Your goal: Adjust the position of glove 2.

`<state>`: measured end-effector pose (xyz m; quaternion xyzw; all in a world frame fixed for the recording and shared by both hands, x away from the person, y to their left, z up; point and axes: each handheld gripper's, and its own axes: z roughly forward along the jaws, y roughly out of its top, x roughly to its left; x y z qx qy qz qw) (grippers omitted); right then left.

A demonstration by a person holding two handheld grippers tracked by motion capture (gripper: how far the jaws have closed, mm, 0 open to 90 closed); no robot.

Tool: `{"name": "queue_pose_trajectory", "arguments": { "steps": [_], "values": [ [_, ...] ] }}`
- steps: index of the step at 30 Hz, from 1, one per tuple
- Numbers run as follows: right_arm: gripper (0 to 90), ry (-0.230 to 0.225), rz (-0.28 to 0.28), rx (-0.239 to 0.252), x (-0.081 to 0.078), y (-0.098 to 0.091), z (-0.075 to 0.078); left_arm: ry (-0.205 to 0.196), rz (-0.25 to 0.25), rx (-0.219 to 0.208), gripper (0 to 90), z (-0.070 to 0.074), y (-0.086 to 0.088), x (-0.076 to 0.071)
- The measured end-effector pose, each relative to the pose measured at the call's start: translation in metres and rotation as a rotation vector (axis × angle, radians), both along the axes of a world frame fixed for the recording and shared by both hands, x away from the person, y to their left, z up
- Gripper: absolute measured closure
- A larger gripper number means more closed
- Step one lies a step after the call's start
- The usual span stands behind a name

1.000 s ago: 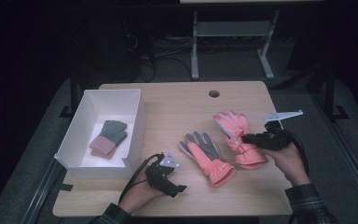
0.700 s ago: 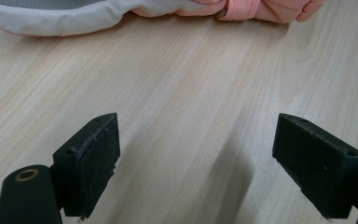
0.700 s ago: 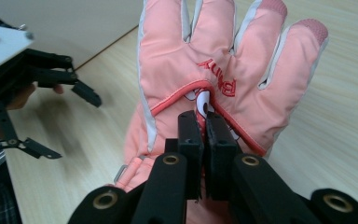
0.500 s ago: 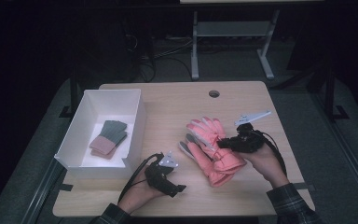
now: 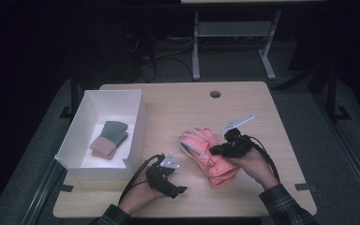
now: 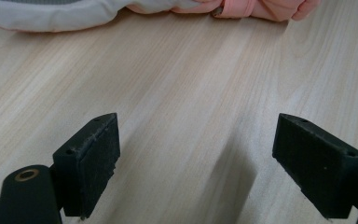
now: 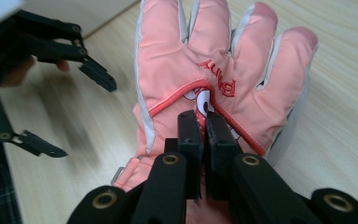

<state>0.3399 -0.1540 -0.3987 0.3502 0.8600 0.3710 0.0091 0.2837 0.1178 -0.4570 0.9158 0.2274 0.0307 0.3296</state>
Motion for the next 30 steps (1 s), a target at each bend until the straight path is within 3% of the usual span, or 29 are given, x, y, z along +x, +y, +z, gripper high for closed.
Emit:
{"name": "queue_pose_trajectory", "arguments": {
  "steps": [6,8,11,15,20,22,25,30],
  "values": [
    [86.1,0.012,0.003,-0.053,0.002,0.01,-0.011,-0.004,-0.006,0.015,14.4,0.0,0.0,0.0],
    [85.8,0.016,-0.005,-0.065,0.004,0.011,-0.014,0.0,0.002,0.003,14.4,0.0,-0.001,0.0],
    [81.5,0.017,0.0,-0.05,0.005,0.008,-0.016,0.013,0.006,-0.001,14.5,0.0,-0.002,0.0],
    [70.1,0.001,-0.005,0.007,0.002,0.003,-0.007,0.016,0.011,-0.02,16.0,0.001,-0.002,-0.001],
    [69.9,-0.083,-0.022,0.066,-0.003,-0.008,0.011,0.029,0.022,-0.036,18.6,0.001,-0.003,-0.002],
    [75.8,-0.107,-0.042,0.075,-0.004,-0.015,0.016,0.038,0.025,-0.042,23.1,0.003,-0.003,-0.002],
    [87.8,-0.154,-0.072,0.079,-0.004,-0.03,0.02,0.044,0.026,-0.066,38.9,0.009,-0.002,-0.003],
    [90.0,-0.171,-0.122,0.068,-0.007,-0.054,0.015,0.057,0.009,-0.071,71.8,0.013,0.001,-0.003]
  ]
}}
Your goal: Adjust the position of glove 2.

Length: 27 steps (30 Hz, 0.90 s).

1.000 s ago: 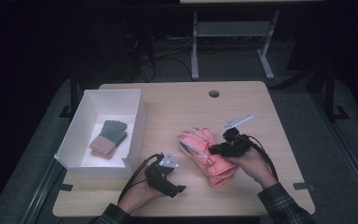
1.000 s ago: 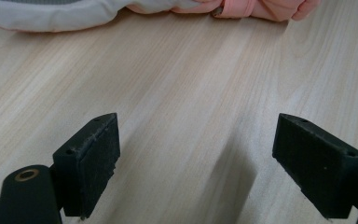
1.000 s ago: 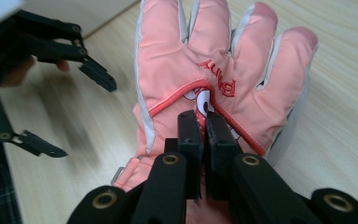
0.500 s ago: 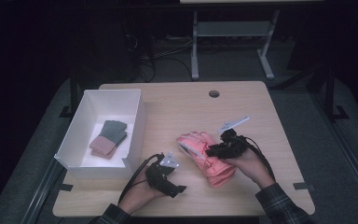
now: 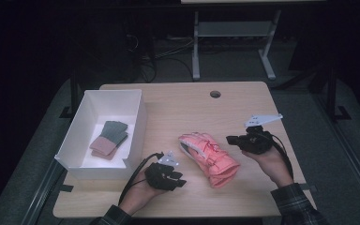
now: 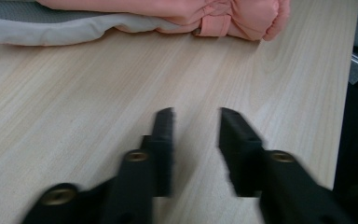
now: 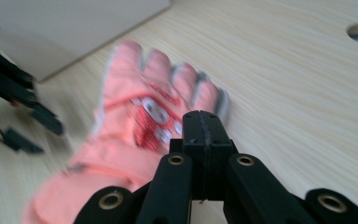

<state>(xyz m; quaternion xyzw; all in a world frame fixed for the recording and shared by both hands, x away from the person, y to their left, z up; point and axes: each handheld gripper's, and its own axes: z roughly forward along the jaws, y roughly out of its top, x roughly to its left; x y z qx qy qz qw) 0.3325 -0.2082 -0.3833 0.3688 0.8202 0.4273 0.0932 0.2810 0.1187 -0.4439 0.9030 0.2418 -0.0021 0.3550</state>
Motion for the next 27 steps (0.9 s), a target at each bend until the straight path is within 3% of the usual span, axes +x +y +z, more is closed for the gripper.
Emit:
{"name": "queue_pose_trajectory", "arguments": {
  "steps": [4,11,13,15,18,27],
  "values": [
    [90.0,0.004,-0.003,-0.035,-0.005,-0.015,-0.013,-0.001,0.005,-0.011,89.5,0.005,0.004,0.001],
    [90.0,0.045,0.038,-0.075,-0.015,-0.037,-0.041,0.003,0.022,0.0,89.6,0.002,-0.002,0.007],
    [90.0,0.049,0.064,-0.075,-0.018,-0.038,-0.05,0.022,0.031,-0.01,89.6,0.001,-0.008,0.01],
    [90.0,0.059,0.078,-0.089,-0.02,-0.038,-0.059,0.015,0.03,-0.003,89.6,0.001,-0.015,0.015],
    [90.0,0.082,0.092,-0.121,-0.02,-0.035,-0.068,0.008,0.034,0.028,89.6,-0.002,-0.027,0.025],
    [90.0,0.088,0.145,-0.14,-0.021,-0.021,-0.073,0.004,0.049,0.015,89.7,-0.007,-0.052,0.05]
  ]
}}
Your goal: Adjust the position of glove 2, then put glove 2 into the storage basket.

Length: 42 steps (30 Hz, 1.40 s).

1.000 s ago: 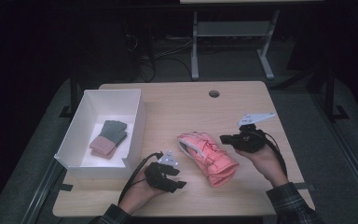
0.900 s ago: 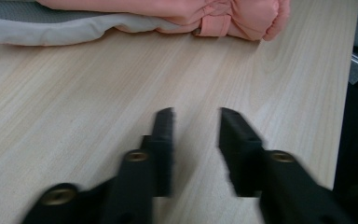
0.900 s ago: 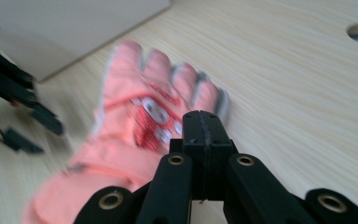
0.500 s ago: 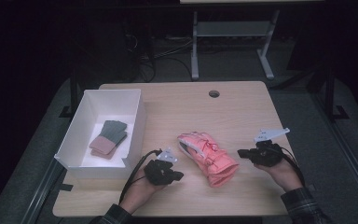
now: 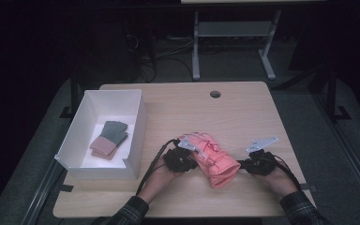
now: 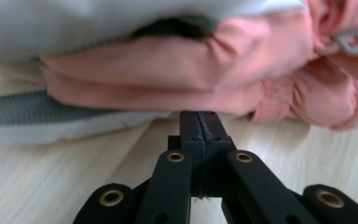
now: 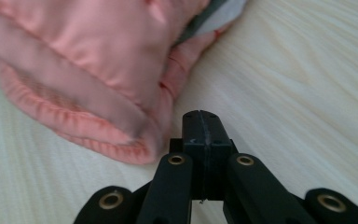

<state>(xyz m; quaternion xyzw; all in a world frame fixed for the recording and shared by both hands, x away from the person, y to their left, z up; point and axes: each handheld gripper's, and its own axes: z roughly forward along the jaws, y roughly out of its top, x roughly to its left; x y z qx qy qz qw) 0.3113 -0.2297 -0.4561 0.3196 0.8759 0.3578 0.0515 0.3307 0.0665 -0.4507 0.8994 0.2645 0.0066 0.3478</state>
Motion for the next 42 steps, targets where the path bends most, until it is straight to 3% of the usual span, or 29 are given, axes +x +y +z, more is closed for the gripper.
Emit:
{"name": "queue_pose_trajectory", "arguments": {
  "steps": [7,13,26,36,42],
  "values": [
    [90.0,0.025,0.037,0.024,-0.006,0.011,0.001,0.018,-0.023,-0.018,89.6,-0.003,0.005,0.01],
    [90.0,0.039,0.108,0.063,-0.015,0.028,-0.001,0.023,-0.024,-0.027,89.7,0.0,0.01,0.015],
    [90.0,0.047,0.241,0.077,-0.038,0.063,-0.001,0.047,-0.05,-0.04,89.7,-0.001,0.015,0.013],
    [90.0,0.064,0.283,0.093,-0.047,0.083,-0.002,0.053,-0.061,-0.041,89.7,0.0,0.016,0.014],
    [90.0,0.048,0.262,0.093,-0.047,0.077,0.001,0.046,-0.014,-0.039,89.6,0.005,0.022,0.014]
  ]
}}
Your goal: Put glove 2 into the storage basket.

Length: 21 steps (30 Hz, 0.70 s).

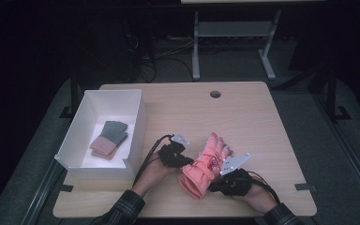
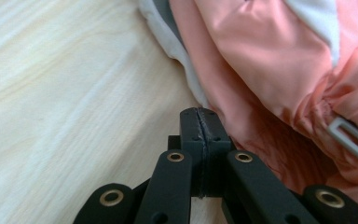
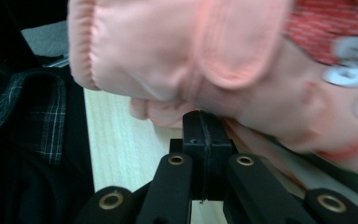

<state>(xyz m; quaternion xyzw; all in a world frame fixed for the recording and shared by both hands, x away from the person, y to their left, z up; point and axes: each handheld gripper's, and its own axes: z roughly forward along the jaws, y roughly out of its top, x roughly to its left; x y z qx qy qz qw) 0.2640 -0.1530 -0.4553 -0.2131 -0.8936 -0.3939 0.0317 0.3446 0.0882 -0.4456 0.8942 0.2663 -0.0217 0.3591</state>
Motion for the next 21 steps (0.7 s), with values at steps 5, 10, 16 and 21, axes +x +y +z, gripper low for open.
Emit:
{"name": "queue_pose_trajectory", "arguments": {
  "steps": [5,10,16,21],
  "values": [
    [90.0,-0.008,-0.044,-0.001,-0.001,-0.017,0.003,-0.015,0.043,-0.023,86.4,0.019,0.009,0.0],
    [79.2,-0.005,-0.105,-0.006,-0.007,-0.034,0.004,-0.014,0.077,-0.074,75.0,0.038,0.014,0.0],
    [55.7,-0.03,-0.2,-0.013,-0.014,-0.051,0.006,-0.019,0.052,-0.111,51.2,0.056,0.007,-0.002],
    [53.0,-0.038,-0.227,-0.018,-0.014,-0.059,0.005,-0.015,-0.001,-0.115,34.0,0.06,-0.01,-0.002]
  ]
}}
